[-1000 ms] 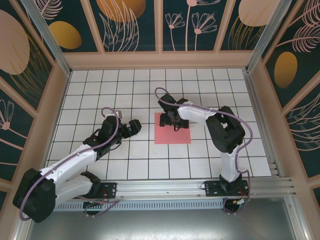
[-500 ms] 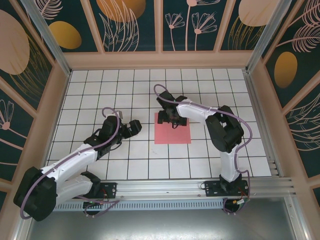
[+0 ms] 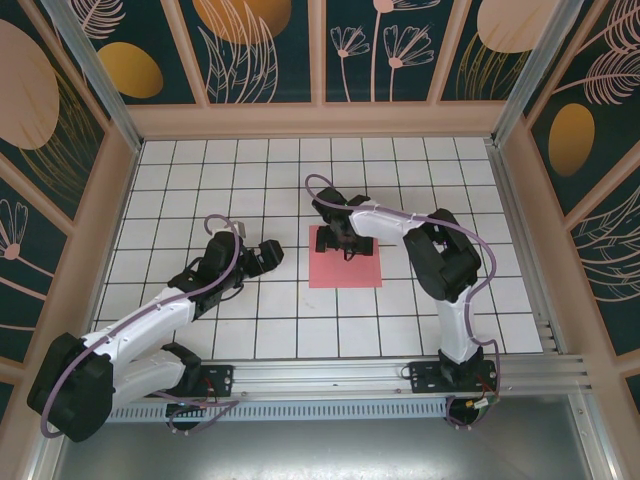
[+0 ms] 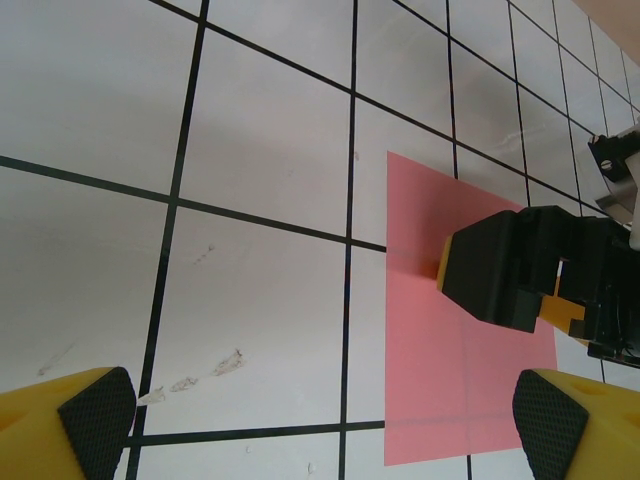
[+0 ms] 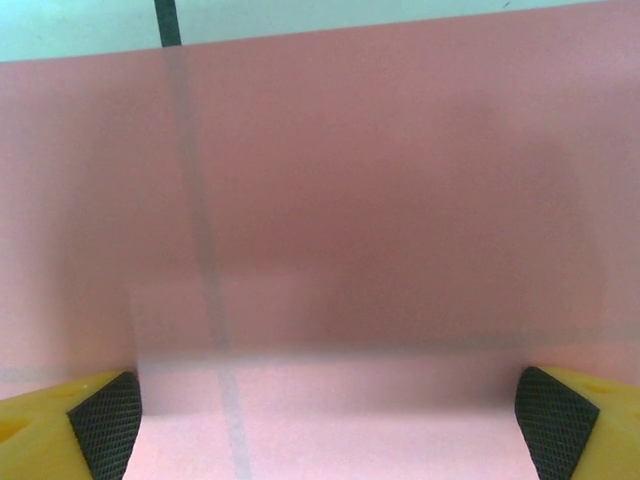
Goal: Fold a paper plane with a square sheet of paper (pick it up from the middle)
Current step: First fold in half a square sheet of paper at the center of the table.
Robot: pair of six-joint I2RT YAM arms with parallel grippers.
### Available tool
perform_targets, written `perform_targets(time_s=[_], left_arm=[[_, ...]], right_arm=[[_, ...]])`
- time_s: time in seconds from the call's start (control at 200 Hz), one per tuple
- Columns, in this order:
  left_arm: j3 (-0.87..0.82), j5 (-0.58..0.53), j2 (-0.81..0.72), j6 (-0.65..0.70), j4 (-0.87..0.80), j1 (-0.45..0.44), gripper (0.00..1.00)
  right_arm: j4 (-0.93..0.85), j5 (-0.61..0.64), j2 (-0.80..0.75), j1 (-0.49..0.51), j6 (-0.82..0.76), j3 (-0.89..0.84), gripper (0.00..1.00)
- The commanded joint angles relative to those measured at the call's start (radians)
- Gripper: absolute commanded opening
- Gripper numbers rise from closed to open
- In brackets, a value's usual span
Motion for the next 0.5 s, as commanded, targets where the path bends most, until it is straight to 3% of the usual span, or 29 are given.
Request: perform_targets(time_s=[0.0,0.495], left_arm=[[0.025,0.015,0.003,0.024,0.010,0.001,0.99],[0.027,0.021,0.007,0.019,0.003,0.000,0.99]], right_arm=[[-0.021,-0.046,0.063,0.008,0.018,-0.062,0.97],[0.003,-0.051,0.052,0.013,0.021,-0.067,0.91]])
